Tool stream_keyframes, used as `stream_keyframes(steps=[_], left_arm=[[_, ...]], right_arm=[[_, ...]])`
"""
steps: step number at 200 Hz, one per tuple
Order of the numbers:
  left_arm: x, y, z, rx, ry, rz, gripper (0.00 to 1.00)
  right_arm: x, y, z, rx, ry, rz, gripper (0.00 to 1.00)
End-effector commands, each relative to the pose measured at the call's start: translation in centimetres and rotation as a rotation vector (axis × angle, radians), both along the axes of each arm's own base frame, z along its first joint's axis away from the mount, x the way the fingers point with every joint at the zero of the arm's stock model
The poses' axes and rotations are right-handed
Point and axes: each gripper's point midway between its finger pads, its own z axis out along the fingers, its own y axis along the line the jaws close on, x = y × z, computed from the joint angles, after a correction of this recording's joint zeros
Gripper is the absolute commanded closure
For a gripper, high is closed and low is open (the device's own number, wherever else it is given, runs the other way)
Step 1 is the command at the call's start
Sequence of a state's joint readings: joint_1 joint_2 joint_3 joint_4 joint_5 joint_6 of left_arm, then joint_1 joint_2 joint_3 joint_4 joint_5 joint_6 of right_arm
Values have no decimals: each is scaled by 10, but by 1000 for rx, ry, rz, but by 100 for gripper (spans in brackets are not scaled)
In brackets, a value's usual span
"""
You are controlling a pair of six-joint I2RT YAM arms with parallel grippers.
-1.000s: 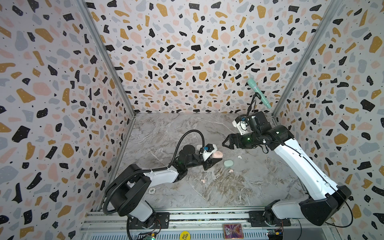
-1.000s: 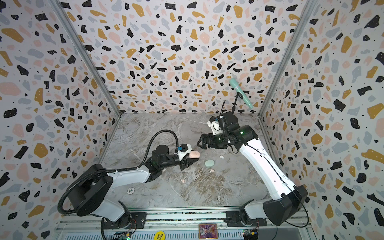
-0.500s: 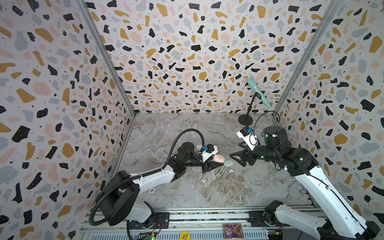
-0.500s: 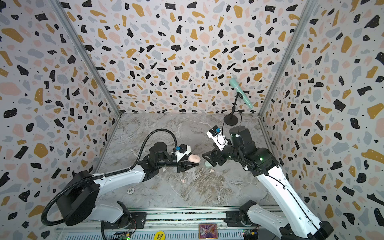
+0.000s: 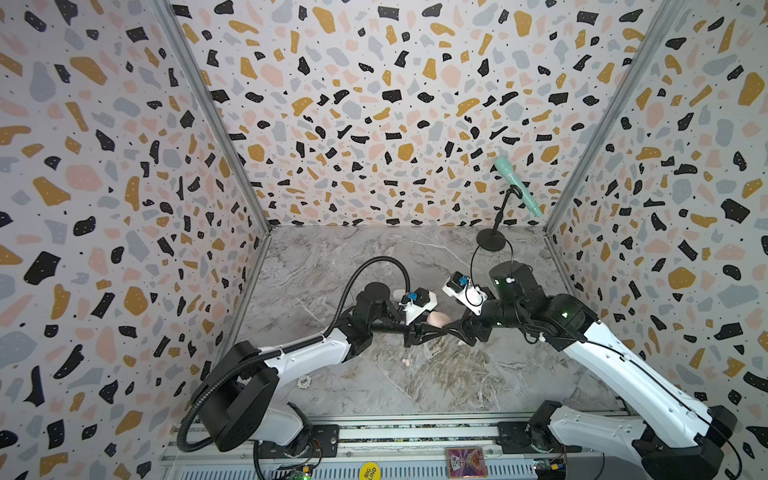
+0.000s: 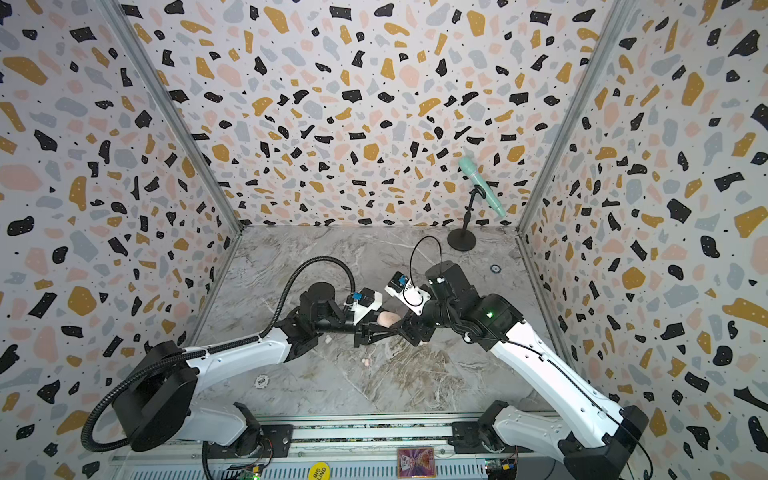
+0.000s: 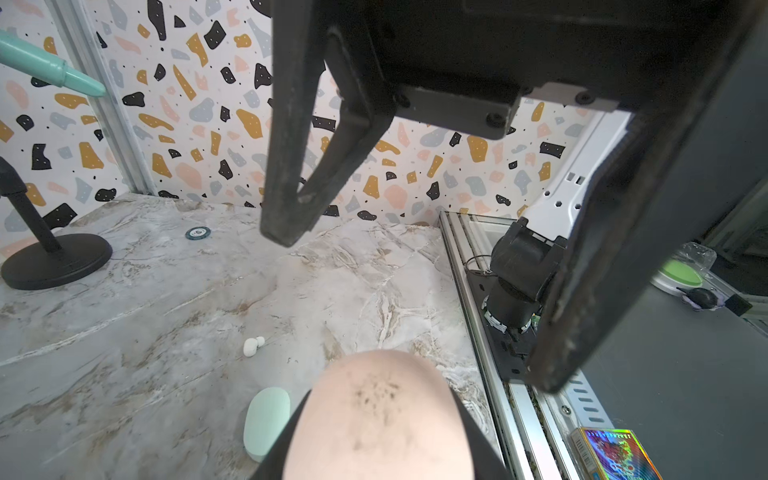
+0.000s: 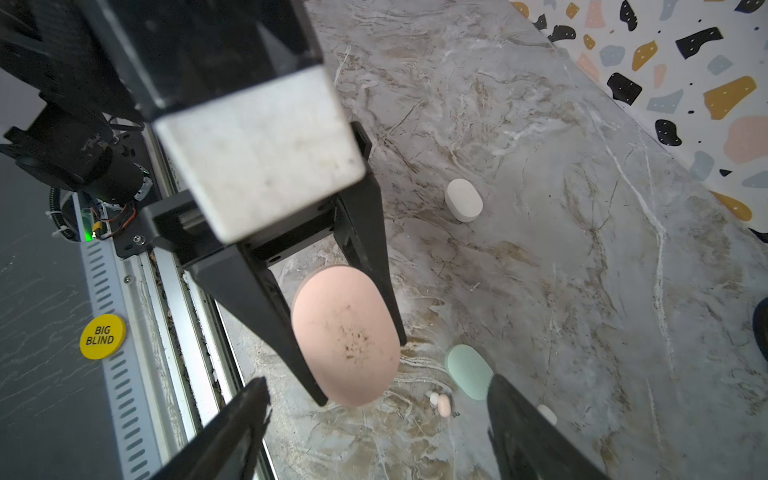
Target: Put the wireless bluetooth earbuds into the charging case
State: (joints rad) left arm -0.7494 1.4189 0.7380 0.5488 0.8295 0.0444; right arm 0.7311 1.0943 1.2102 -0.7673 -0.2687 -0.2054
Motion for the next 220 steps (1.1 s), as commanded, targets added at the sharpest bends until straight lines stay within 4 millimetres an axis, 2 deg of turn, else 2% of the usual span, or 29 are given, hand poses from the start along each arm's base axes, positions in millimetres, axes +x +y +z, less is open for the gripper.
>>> stream_keyframes(steps=[1, 64, 99, 148, 220], left_arm=[[-4, -3, 30, -57, -73, -28, 82], [-4, -2, 33, -55, -88, -24, 84], [-5, -1, 34, -53, -92, -26, 85], [-7, -1, 34, -53, -90, -38, 86], [-11, 0, 37, -59, -90, -53, 88]], right_arm=[[5, 0, 1, -13, -44, -2, 18], [6, 1, -17, -53, -30, 4, 19], [16, -4, -22, -81, -45, -50, 19], [29, -7, -20, -92, -70, -117, 19], [49, -20, 0, -99, -151, -241, 20]])
